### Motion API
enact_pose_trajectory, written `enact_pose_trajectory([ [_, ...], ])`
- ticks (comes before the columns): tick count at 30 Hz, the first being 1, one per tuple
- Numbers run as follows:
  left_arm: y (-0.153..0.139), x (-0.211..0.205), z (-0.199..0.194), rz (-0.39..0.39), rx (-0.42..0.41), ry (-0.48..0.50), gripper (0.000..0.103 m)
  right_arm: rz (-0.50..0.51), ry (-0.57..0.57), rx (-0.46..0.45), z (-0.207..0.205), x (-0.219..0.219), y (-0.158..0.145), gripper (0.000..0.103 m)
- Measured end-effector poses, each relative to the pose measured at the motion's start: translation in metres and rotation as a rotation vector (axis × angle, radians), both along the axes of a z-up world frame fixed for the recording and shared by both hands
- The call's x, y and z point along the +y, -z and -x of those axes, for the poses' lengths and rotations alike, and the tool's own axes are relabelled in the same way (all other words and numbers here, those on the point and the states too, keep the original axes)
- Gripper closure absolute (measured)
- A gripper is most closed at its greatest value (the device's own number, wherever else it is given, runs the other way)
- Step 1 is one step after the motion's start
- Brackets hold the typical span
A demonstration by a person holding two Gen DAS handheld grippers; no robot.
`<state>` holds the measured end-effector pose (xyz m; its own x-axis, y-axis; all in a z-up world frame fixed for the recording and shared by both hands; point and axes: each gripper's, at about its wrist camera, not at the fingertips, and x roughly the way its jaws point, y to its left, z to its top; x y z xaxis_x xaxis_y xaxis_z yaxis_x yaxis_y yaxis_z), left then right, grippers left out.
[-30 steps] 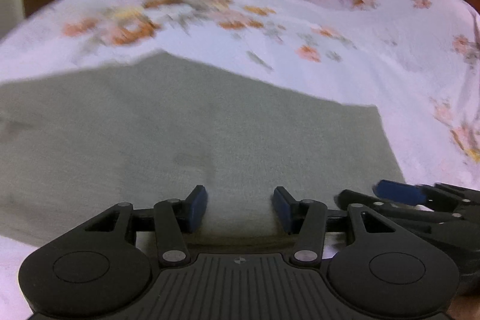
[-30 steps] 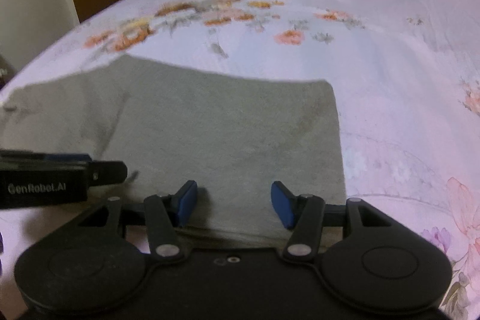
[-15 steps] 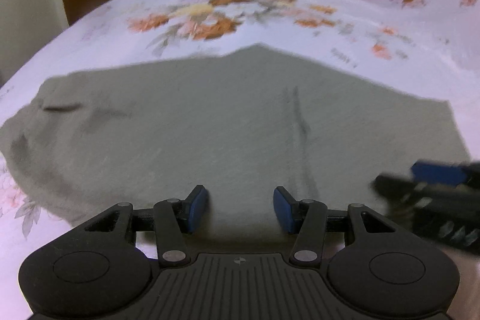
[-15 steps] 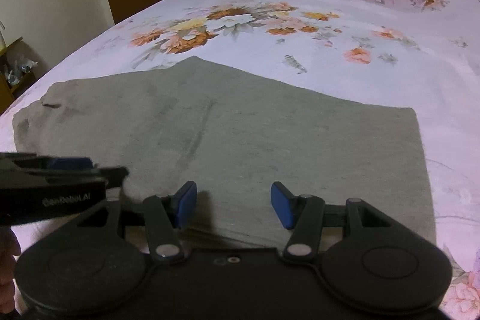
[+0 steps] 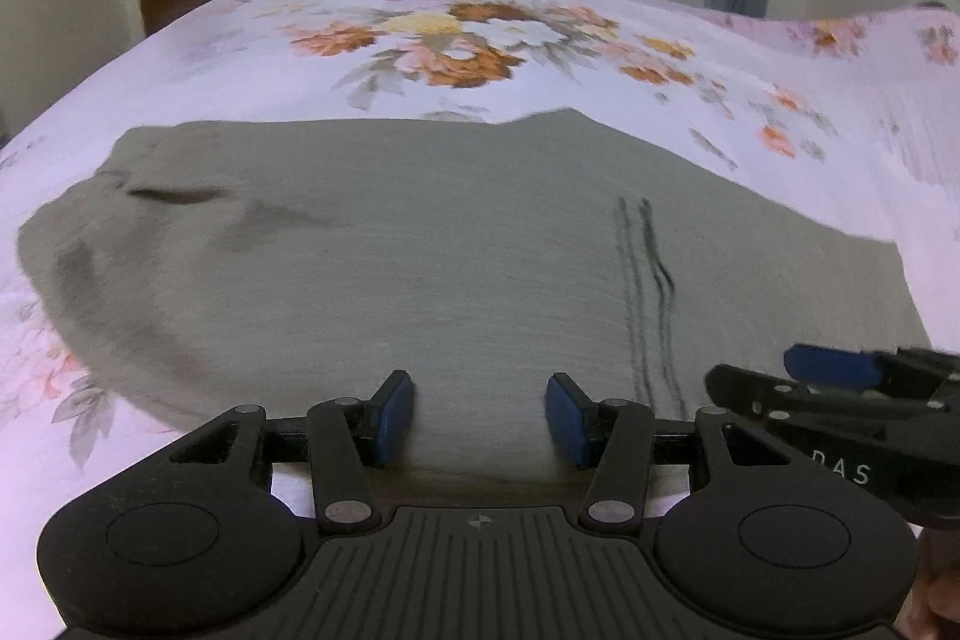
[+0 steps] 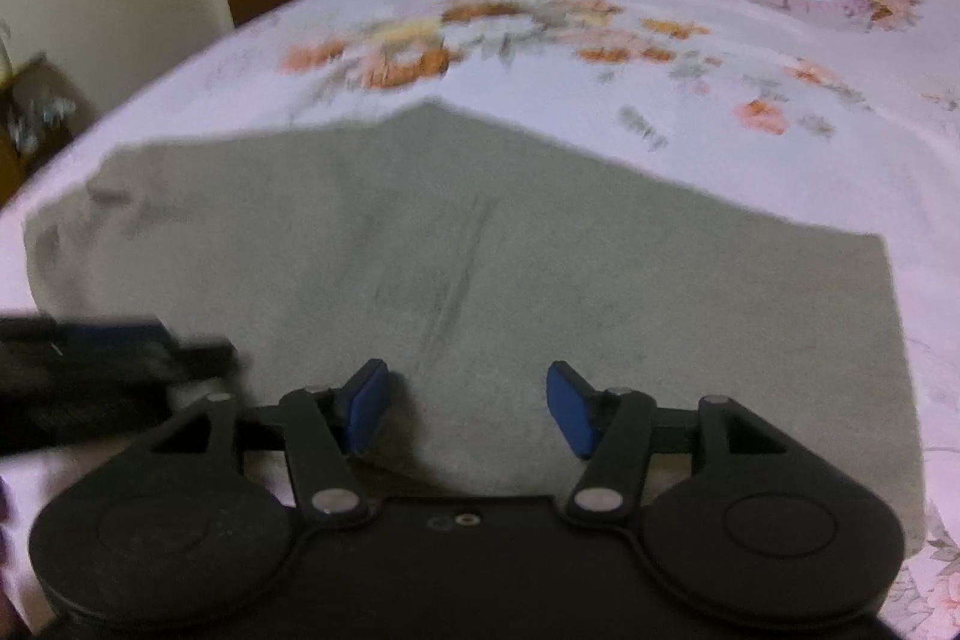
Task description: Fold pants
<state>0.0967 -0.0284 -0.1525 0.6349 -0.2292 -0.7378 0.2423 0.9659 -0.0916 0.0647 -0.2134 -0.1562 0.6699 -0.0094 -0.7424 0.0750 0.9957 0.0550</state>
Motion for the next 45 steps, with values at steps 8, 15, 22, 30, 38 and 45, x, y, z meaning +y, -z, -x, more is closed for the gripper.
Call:
enact_pose_trajectory([
  [8, -0.008, 0.051, -0.001, 0.058, -0.014, -0.099, 0.052, -0.021, 0.002, -0.027, -0.002, 0.001, -0.008, 0.044],
  [15, 0.003, 0.080, -0.014, 0.039, -0.004, -0.168, 0.052, -0.045, -0.003, -0.010, -0.002, 0.001, 0.001, 0.042],
  [22, -0.002, 0.120, -0.027, 0.098, 0.000, -0.284, 0.052, -0.048, -0.003, -0.018, 0.000, 0.001, 0.002, 0.041],
  [30, 0.022, 0.160, -0.025, 0.228, 0.100, -0.407, 0.052, -0.051, -0.003, -0.022, 0.000, 0.001, 0.004, 0.040],
  [38, 0.037, 0.171, -0.030, 0.400, 0.146, -0.426, 0.033, -0.040, -0.005, -0.060, 0.000, 0.008, -0.009, 0.042],
  [45, 0.058, 0.183, -0.042, 0.578, 0.166, -0.475, 0.033, -0.049, -0.018, -0.021, -0.009, 0.011, 0.003, 0.038],
])
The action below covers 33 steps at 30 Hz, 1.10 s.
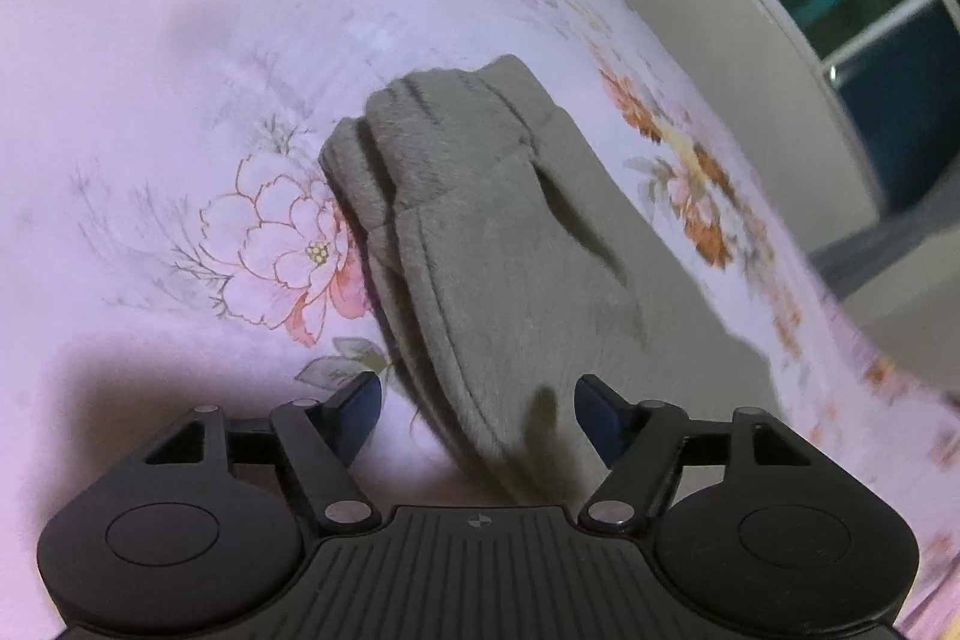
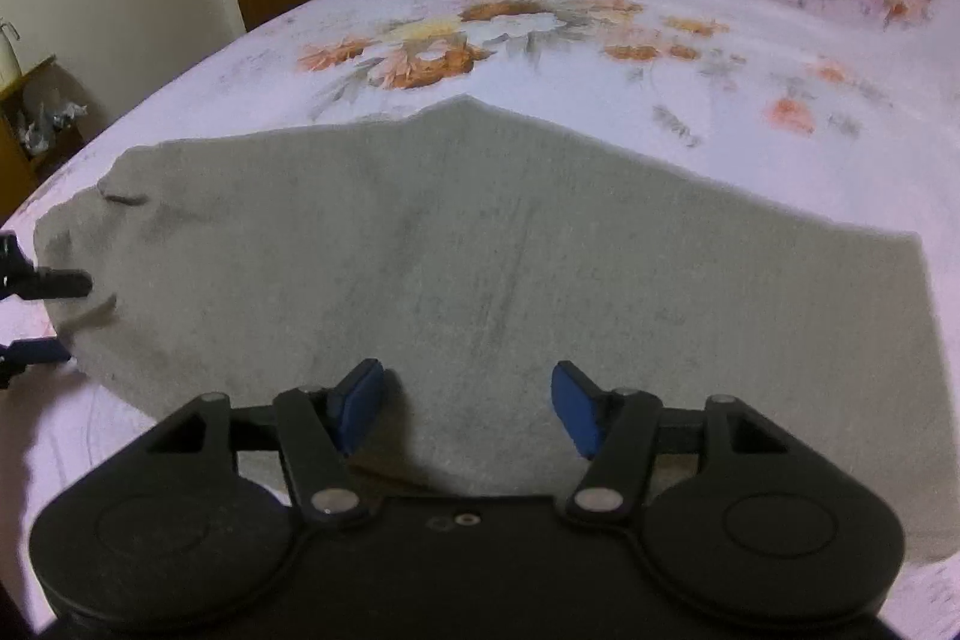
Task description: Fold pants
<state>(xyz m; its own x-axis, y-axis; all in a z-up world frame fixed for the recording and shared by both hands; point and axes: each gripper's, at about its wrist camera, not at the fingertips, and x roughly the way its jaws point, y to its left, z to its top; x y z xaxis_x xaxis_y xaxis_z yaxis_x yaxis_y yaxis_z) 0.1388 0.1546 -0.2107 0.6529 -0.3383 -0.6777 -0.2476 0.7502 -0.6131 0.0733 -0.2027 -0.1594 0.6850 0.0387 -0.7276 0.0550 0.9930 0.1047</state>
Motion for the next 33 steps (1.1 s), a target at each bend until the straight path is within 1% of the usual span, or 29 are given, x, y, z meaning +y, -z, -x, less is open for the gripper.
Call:
enact_pose_trajectory([
  [2, 0.006, 0.004, -0.003, 0.049, -0.007, -0.012, 0.033, 0.009, -0.016, 0.002, 0.000, 0.003, 0.003, 0.031],
  [4, 0.011, 0.004, -0.007, 0.079, -0.018, -0.016, 0.033, 0.025, -0.028, 0.000, -0.001, 0.007, 0.004, 0.027],
  [8, 0.018, 0.006, -0.015, 0.128, -0.044, -0.030, 0.033, 0.030, -0.027, -0.005, -0.001, 0.011, 0.006, 0.023],
  [13, 0.027, 0.006, -0.029, 0.200, -0.064, -0.075, 0.033, 0.042, -0.054, 0.006, -0.003, 0.016, 0.002, 0.023],
  [14, 0.028, 0.004, -0.032, 0.205, -0.066, -0.081, 0.033, 0.030, -0.066, 0.003, -0.003, 0.016, -0.002, 0.029],
  [16, 0.029, 0.001, -0.038, 0.211, -0.073, -0.092, 0.034, 0.012, -0.063, -0.009, -0.002, 0.012, -0.009, 0.031],
  [18, 0.031, 0.000, -0.041, 0.217, -0.075, -0.110, 0.046, 0.024, -0.049, -0.024, 0.000, 0.007, -0.015, 0.031],
  [19, 0.034, 0.000, -0.042, 0.221, -0.070, -0.120, 0.060, 0.030, -0.045, -0.023, 0.001, 0.005, -0.016, 0.031],
  [20, 0.038, 0.001, -0.043, 0.233, -0.062, -0.136, 0.071, 0.036, -0.039, -0.019, 0.002, 0.002, -0.016, 0.032],
  [22, 0.043, 0.005, -0.041, 0.274, -0.054, -0.161, 0.076, 0.037, -0.024, -0.011, 0.003, -0.005, -0.016, 0.034],
  [23, 0.043, 0.004, -0.041, 0.275, -0.054, -0.161, 0.079, 0.037, -0.016, -0.009, 0.003, -0.007, -0.016, 0.036],
  [25, 0.037, 0.002, -0.039, 0.253, -0.064, -0.151, 0.084, 0.052, 0.000, -0.013, 0.003, -0.012, -0.016, 0.040],
  [28, 0.017, -0.006, -0.039, 0.189, -0.115, -0.117, 0.086, 0.085, 0.055, -0.037, 0.001, -0.018, -0.019, 0.041],
  [30, -0.007, -0.015, -0.040, 0.133, -0.178, -0.069, 0.086, 0.128, 0.072, -0.019, -0.001, -0.018, -0.013, 0.042],
  [31, -0.022, -0.025, -0.040, 0.093, -0.226, -0.026, 0.086, 0.150, 0.048, 0.026, -0.004, -0.016, -0.003, 0.042],
  [32, -0.037, -0.035, -0.039, 0.055, -0.269, 0.017, 0.086, 0.173, 0.024, 0.046, -0.006, -0.014, 0.003, 0.042],
  [33, -0.051, -0.046, -0.037, 0.019, -0.308, 0.064, 0.086, 0.189, 0.013, 0.035, -0.004, -0.012, 0.004, 0.042],
])
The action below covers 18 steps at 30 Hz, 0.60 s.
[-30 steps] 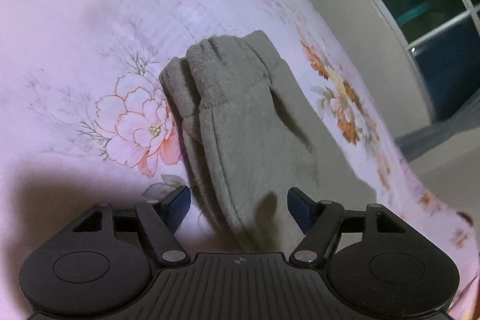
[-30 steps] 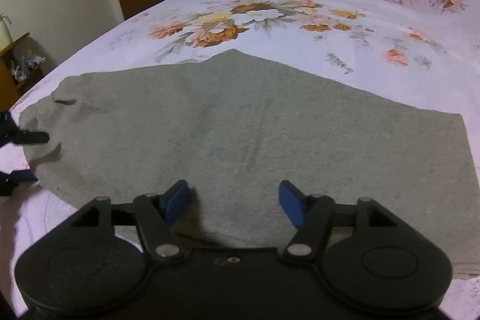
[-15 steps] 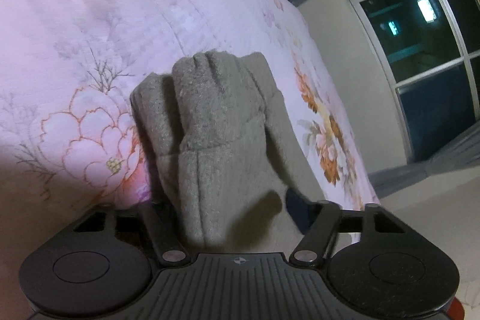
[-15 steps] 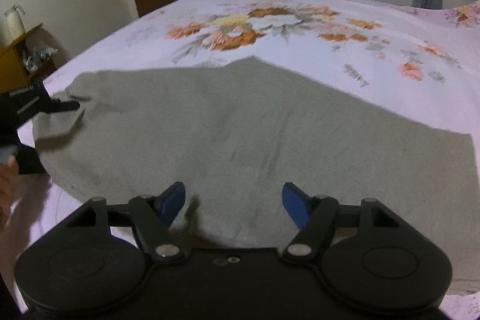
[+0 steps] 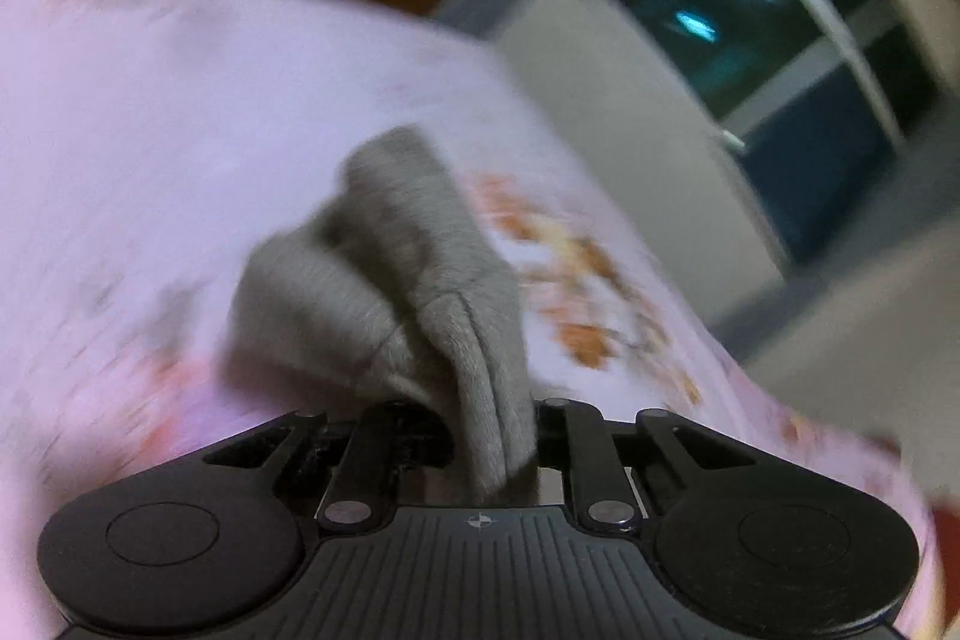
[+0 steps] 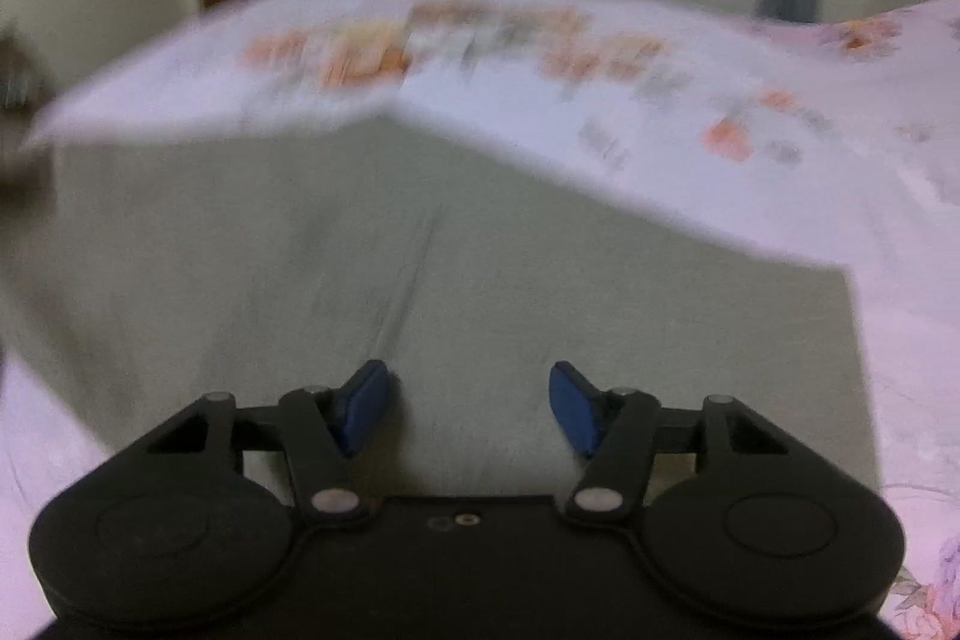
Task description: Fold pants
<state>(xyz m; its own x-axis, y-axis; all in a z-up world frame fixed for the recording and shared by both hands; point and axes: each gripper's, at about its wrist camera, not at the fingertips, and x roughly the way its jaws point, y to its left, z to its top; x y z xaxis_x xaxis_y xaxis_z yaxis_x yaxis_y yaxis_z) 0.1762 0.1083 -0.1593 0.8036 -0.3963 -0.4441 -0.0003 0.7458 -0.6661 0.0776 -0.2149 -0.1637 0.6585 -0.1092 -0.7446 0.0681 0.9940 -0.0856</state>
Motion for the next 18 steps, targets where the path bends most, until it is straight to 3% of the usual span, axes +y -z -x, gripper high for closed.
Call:
enact_pose_trajectory([
  [5, -0.054, -0.070, 0.010, -0.128, -0.149, 0.204, 0.086, -0.138, 0.049, -0.029, 0.005, -0.025, -0.013, 0.043],
  [9, -0.072, -0.139, 0.031, -0.204, -0.209, 0.389, 0.086, -0.224, 0.112, -0.098, 0.029, -0.054, -0.027, 0.041],
  [13, -0.065, -0.214, 0.060, -0.260, -0.196, 0.578, 0.086, -0.299, 0.195, -0.136, 0.053, -0.093, -0.036, 0.039],
  [15, -0.048, -0.250, 0.078, -0.331, -0.152, 0.666, 0.086, -0.326, 0.232, -0.148, 0.067, -0.111, -0.036, 0.038],
  [18, -0.023, -0.285, 0.096, -0.487, -0.088, 0.730, 0.075, -0.397, 0.257, -0.142, 0.085, -0.133, -0.032, 0.035],
])
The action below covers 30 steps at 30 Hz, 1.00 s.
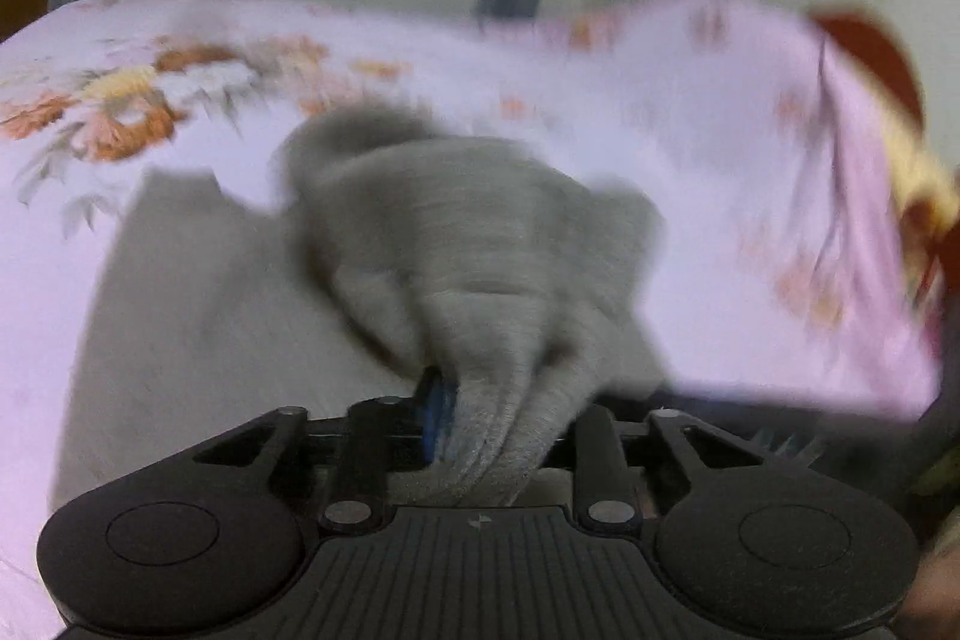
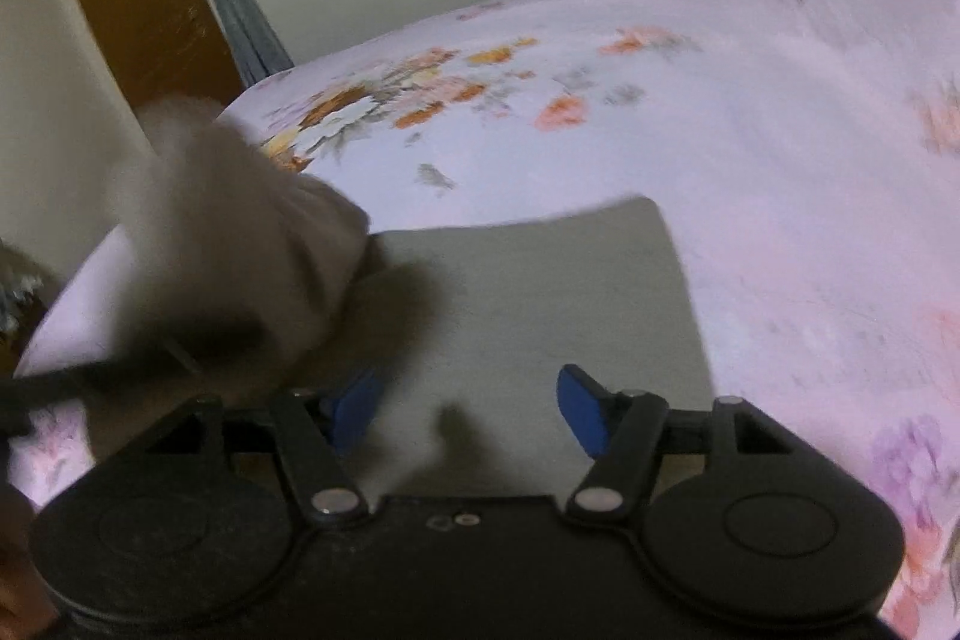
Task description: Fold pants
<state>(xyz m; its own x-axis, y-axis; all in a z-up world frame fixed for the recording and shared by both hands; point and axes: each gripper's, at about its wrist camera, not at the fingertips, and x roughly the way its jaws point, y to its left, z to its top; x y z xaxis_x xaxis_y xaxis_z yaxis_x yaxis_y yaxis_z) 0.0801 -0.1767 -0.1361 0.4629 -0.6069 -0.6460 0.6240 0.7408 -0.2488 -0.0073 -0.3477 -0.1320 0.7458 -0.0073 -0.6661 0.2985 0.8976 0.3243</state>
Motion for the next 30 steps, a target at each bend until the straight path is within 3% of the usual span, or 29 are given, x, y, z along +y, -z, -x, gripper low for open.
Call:
enact_pose_trajectory([
  [3, -0.004, -0.007, 0.015, -0.070, -0.045, 0.010, 0.065, -0.061, -0.001, -0.017, 0.013, -0.012, 0.004, 0.034],
  [5, -0.015, 0.001, 0.019, -0.065, -0.057, 0.016, 0.057, -0.104, 0.005, -0.038, 0.019, -0.018, 0.004, 0.032],
  [9, -0.035, 0.009, 0.028, -0.043, -0.066, 0.008, 0.051, -0.190, 0.013, -0.077, 0.027, -0.024, 0.002, 0.027],
  [11, -0.041, 0.014, 0.037, -0.035, -0.104, 0.007, 0.040, -0.207, 0.008, -0.080, 0.031, -0.024, 0.000, 0.026],
  [13, -0.048, 0.022, 0.041, -0.014, -0.117, -0.002, 0.036, -0.215, 0.004, -0.083, 0.032, -0.024, -0.002, 0.025],
  [17, -0.049, 0.047, 0.031, -0.011, -0.088, -0.093, 0.035, -0.244, -0.002, -0.077, 0.031, -0.025, -0.003, 0.021],
  [22, -0.028, 0.085, 0.012, -0.020, -0.025, -0.254, 0.035, -0.326, -0.007, -0.033, 0.016, -0.020, 0.012, 0.017],
  [24, -0.014, 0.091, 0.006, -0.046, 0.004, -0.273, 0.035, -0.359, 0.005, -0.025, 0.007, -0.020, 0.016, 0.017],
  [25, -0.004, 0.092, 0.003, -0.059, 0.038, -0.270, 0.035, -0.373, 0.016, -0.024, 0.004, -0.020, 0.018, 0.019],
  [26, 0.005, 0.095, 0.001, -0.051, 0.063, -0.270, 0.035, -0.379, 0.033, -0.023, 0.000, -0.019, 0.020, 0.033],
  [28, 0.010, 0.098, 0.004, -0.032, 0.053, -0.280, 0.035, -0.379, 0.039, -0.023, -0.006, -0.017, 0.022, 0.047],
  [30, 0.009, 0.097, 0.006, -0.038, 0.035, -0.276, 0.035, -0.309, 0.023, -0.044, -0.006, -0.007, 0.017, 0.053],
])
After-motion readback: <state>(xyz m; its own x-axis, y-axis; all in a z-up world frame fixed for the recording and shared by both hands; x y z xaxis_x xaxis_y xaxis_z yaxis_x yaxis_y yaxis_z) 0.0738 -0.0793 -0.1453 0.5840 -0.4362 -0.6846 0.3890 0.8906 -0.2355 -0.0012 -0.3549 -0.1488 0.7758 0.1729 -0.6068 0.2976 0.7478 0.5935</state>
